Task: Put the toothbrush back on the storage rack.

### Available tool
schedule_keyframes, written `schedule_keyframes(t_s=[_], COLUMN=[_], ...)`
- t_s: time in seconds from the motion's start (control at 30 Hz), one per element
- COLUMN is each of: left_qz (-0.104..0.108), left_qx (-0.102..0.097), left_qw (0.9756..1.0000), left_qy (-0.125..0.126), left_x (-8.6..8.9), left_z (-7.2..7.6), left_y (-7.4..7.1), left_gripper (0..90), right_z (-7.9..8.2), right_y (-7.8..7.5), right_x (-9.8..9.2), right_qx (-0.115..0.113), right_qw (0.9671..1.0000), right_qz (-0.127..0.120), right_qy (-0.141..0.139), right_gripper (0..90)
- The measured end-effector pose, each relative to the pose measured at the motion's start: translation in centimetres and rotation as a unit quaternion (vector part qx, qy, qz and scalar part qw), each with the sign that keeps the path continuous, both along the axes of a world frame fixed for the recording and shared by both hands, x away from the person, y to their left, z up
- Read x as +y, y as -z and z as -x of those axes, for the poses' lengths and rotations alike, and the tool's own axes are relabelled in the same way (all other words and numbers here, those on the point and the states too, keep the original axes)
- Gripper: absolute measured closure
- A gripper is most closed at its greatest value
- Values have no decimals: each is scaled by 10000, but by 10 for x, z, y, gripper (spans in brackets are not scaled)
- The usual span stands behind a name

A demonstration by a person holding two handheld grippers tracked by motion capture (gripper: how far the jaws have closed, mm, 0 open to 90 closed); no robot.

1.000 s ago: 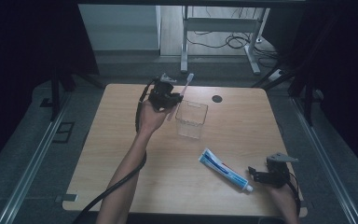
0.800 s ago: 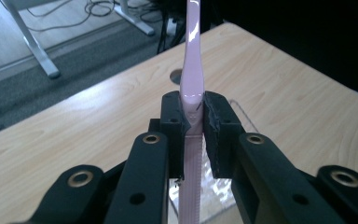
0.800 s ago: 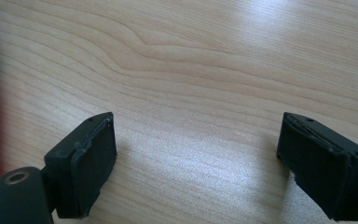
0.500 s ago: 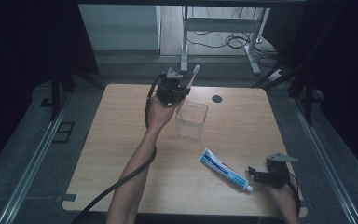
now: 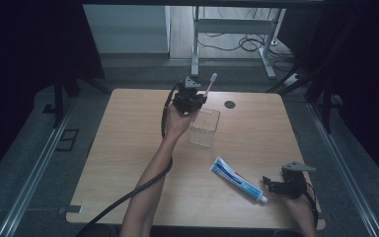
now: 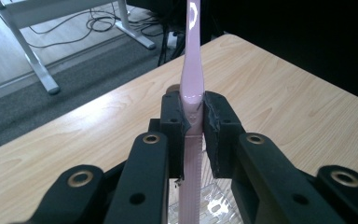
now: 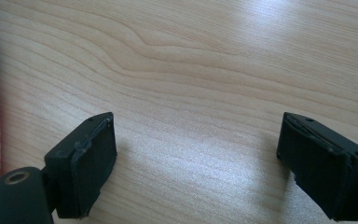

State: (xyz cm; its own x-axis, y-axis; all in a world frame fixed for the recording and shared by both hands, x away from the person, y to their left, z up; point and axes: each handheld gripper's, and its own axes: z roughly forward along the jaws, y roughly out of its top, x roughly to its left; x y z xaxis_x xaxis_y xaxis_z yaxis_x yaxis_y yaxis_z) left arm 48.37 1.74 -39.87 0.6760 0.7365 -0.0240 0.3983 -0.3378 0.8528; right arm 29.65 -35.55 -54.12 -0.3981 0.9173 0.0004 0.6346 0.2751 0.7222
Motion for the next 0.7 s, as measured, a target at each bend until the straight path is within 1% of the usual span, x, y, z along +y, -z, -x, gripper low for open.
schedule_keyframes(t_s=[0.07,0.17,0.23,0.27,0.3,0.33,0.5,0.7], left_qz=[-19,-96,-101,-149,-149,-146,-137,-236], left_qx=[7,26,49,62,62,84,149,233], left_qw=[10000,9999,9999,9999,9999,9998,9998,9994], left_qy=[4,38,34,59,59,47,9,-14], left_x=[-1,-5,-8,-8,-8,-9,-11,-12], left_z=[0,0,1,1,1,2,3,6], left_y=[2,9,15,16,16,21,29,43], left_gripper=[789,789,789,789,789,789,789,788], right_z=[0,0,0,0,0,0,0,0], right_y=[0,0,0,0,0,0,0,0], right_x=[0,0,0,0,0,0,0,0], right_qx=[1,-1,-3,-3,-3,-3,-4,-3], right_qw=[10000,10000,10000,10000,10000,10000,10000,10000], right_qz=[0,-3,1,3,3,2,3,3], right_qy=[-2,3,-1,-2,-2,-1,-4,-4], right_gripper=[114,114,114,115,115,114,114,114])
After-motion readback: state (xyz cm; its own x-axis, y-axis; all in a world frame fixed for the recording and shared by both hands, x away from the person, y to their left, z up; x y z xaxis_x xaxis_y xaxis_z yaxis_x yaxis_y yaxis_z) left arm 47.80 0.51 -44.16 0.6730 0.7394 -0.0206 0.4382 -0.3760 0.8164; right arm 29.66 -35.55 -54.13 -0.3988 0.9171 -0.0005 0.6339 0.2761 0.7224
